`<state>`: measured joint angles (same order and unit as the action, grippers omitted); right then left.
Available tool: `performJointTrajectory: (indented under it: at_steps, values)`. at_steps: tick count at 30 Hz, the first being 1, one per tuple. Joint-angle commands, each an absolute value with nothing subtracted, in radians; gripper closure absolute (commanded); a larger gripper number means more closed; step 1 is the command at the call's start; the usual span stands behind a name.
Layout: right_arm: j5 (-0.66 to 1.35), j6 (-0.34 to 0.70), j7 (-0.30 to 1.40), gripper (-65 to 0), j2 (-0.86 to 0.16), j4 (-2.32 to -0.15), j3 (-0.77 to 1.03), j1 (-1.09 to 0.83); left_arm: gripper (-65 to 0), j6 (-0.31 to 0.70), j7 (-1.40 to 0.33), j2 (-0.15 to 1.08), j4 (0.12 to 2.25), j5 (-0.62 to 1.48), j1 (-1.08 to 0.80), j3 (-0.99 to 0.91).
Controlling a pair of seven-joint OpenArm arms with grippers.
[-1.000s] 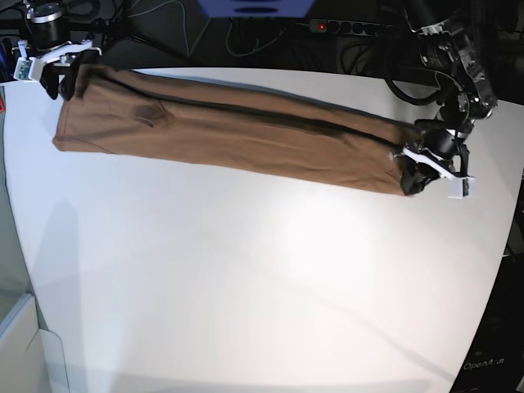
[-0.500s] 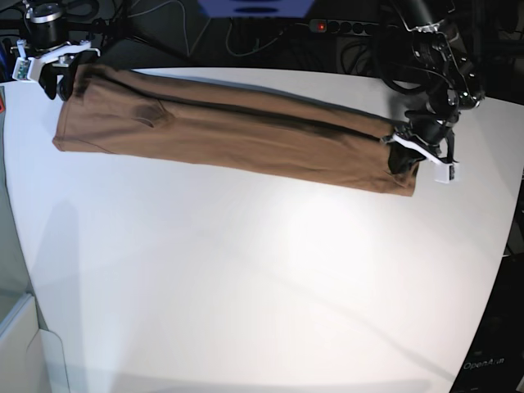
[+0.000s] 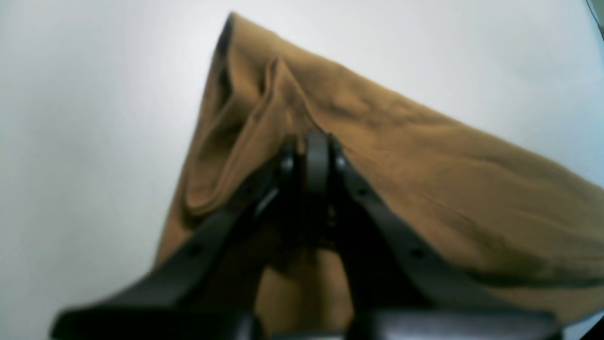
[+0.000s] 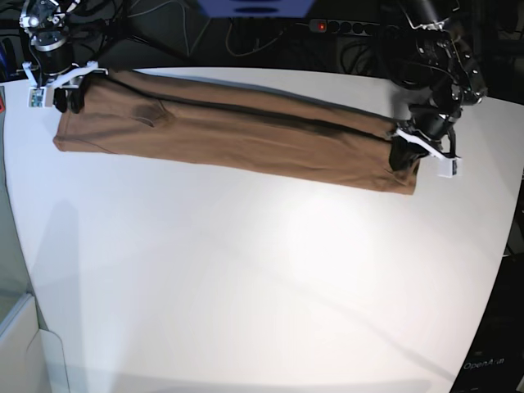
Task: Fold the T-shirt properly
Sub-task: 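Drag the strip ends with both grippers to straighten it on the table, then open the left gripper and release the strip's hem end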
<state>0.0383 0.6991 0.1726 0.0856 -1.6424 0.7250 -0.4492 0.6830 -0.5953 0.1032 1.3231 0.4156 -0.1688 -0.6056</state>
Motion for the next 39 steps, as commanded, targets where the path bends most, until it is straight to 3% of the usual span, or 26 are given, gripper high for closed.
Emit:
performJointTrajectory:
  at_steps: [1,25,39]
  values:
    - [0.048,0.698,0.150,-17.3,0.079,-1.656,0.728,-0.449,-2.4,0.671,-0.611,0.117,1.337,0.398,-0.180,-0.611]
    - [-0.157,0.698,0.151,-17.3,0.022,-1.369,0.733,-0.229,-2.3,0.674,-0.621,0.120,1.351,0.406,-0.223,-0.691]
    - [-0.159,0.698,0.145,-17.3,0.025,-1.363,0.728,-0.231,-2.6,0.674,-0.622,0.045,1.646,0.407,-0.225,-0.691]
